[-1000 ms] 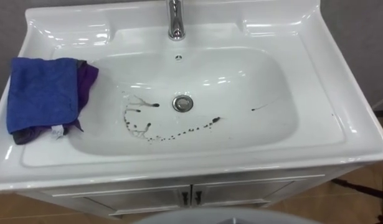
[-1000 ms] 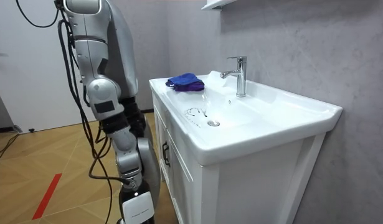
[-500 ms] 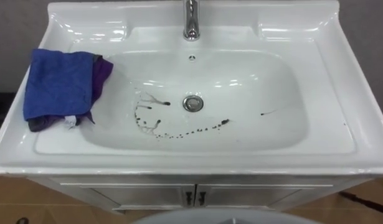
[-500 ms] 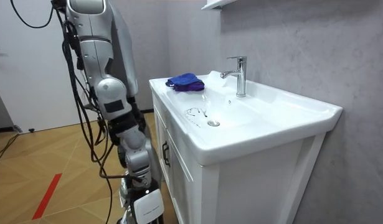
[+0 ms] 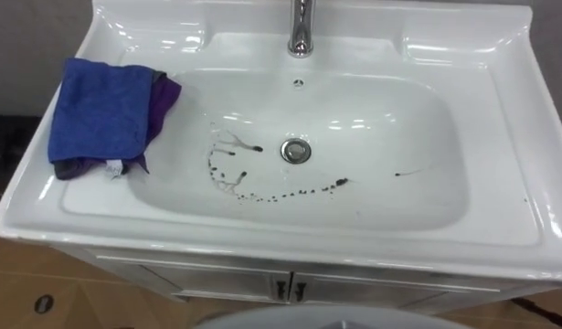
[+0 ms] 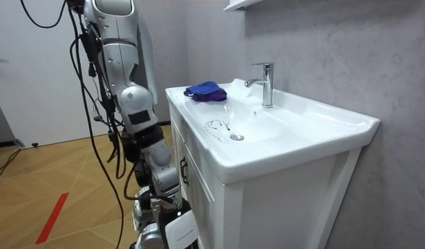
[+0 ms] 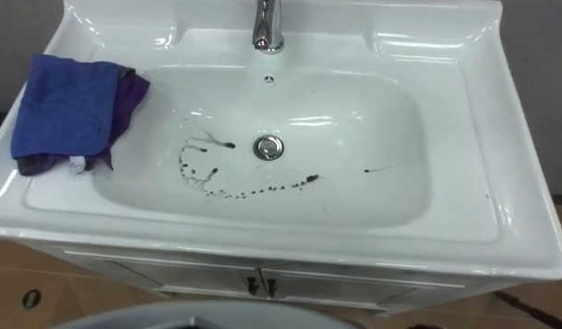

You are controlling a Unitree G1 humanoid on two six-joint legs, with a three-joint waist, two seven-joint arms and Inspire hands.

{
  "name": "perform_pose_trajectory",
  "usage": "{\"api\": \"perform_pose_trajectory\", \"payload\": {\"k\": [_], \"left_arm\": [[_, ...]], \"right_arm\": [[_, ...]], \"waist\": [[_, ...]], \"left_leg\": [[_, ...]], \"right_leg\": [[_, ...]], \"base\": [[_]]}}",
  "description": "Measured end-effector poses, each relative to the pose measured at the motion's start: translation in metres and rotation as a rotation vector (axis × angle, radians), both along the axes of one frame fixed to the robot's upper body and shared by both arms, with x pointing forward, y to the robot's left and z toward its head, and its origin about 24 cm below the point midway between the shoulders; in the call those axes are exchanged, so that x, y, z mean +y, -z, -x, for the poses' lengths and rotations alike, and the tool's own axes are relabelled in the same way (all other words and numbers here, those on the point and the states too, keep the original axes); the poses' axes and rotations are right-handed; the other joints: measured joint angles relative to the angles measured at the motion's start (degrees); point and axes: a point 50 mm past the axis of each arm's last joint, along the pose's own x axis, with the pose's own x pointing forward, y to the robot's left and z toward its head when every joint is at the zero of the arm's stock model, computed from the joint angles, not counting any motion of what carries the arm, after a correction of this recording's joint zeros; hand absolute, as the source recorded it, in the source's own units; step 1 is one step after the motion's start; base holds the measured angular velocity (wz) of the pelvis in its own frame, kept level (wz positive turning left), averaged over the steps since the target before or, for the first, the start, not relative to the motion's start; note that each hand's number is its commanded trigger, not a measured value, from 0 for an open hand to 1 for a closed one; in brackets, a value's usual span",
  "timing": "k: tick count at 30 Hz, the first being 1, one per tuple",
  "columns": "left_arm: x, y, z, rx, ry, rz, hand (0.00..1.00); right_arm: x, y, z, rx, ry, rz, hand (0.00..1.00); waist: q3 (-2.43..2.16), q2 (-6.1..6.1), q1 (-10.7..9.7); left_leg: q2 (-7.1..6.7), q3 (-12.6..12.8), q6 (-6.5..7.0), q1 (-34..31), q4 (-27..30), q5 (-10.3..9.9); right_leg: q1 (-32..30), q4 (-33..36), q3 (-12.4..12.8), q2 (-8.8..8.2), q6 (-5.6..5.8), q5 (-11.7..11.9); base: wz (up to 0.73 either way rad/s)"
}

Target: Wipe basin

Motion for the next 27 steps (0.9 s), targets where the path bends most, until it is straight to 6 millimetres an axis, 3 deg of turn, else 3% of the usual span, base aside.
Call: {"api": "perform_pose_trajectory", "payload": {"k": [5, 10, 13, 16, 21, 22, 24, 25, 27], "left_arm": [[0.009, -0.012, -0.024, -0.088, 0.010, -0.086, 0.00], [0.036, -0.050, -0.068, -0.277, 0.021, -0.251, 0.00], [0.049, -0.067, -0.079, -0.317, 0.028, -0.329, 0.00], [0.057, -0.089, -0.091, -0.424, 0.031, -0.425, 0.00], [0.050, -0.086, -0.073, -0.423, 0.031, -0.478, 0.00], [0.046, -0.081, -0.063, -0.400, 0.032, -0.471, 0.00], [0.042, -0.080, -0.053, -0.372, 0.051, -0.485, 0.00], [0.041, -0.083, -0.051, -0.383, 0.058, -0.495, 0.00], [0.041, -0.090, -0.056, -0.425, 0.067, -0.522, 0.00]], "right_arm": [[-0.001, -0.001, -0.005, -0.027, 0.005, 0.007, 0.00], [-0.004, -0.004, -0.018, -0.093, 0.012, 0.016, 0.00], [-0.006, -0.005, -0.018, -0.106, 0.017, 0.020, 0.00], [-0.007, -0.006, -0.018, -0.111, 0.021, 0.025, 0.00], [-0.011, -0.006, -0.013, -0.113, 0.011, 0.032, 0.00], [-0.010, -0.006, -0.013, -0.113, 0.019, 0.029, 0.00], [-0.008, -0.005, -0.011, -0.110, 0.035, 0.017, 0.00], [-0.007, -0.004, -0.009, -0.104, 0.036, 0.012, 0.00], [-0.006, -0.003, -0.005, -0.086, 0.039, 0.007, 0.00]], "waist": [[-0.04, 0.46, -0.08], [-0.15, 1.21, -0.01], [-0.09, 2.12, 0.71], [-0.12, 2.19, 1.46], [0.01, 2.13, 2.63], [-0.20, 2.31, 2.91], [-0.14, 1.64, 3.14], [0.18, 1.25, 3.51], [0.10, 0.24, 4.43]], "left_leg": [[-0.12, -0.49, 0.02, -0.07, 0.01, 0.01], [-0.28, -1.19, 0.14, -1.01, 0.17, 0.26], [-0.29, -2.29, 0.18, -1.35, 0.30, 0.43], [-0.73, -3.12, 0.21, -1.95, 0.69, 0.45], [-0.81, -3.10, 0.26, -1.87, 0.26, 0.50], [-0.80, -3.15, 0.26, -1.81, 0.18, 0.50], [-0.79, -3.81, 0.19, -1.93, 0.29, 0.55], [-0.81, -4.51, 0.14, -2.24, 0.57, 0.57], [-0.89, -5.36, 0.09, -3.00, 1.34, 0.59]], "right_leg": [[0.17, -0.04, -0.42, -0.08, 0.00, 0.01], [-1.19, 0.99, -0.51, -0.25, -0.01, 0.00], [-1.38, 1.08, -0.80, -0.21, -0.02, 0.02], [-1.48, 1.09, -1.74, -0.37, -0.02, 0.02], [-1.48, 1.15, -1.77, -0.43, 0.04, -0.12], [-1.50, 1.09, -1.94, -0.44, 0.02, -0.17], [-1.56, 1.00, -2.72, -0.47, -0.04, -0.20], [-1.53, 0.96, -3.48, -0.51, -0.11, -0.25], [-1.55, 0.83, -4.23, -0.55, -0.21, -0.33]], "base": [[0.03], [0.02], [0.02], [0.13], [-0.03], [0.00], [0.15], [0.23], [0.25]]}}
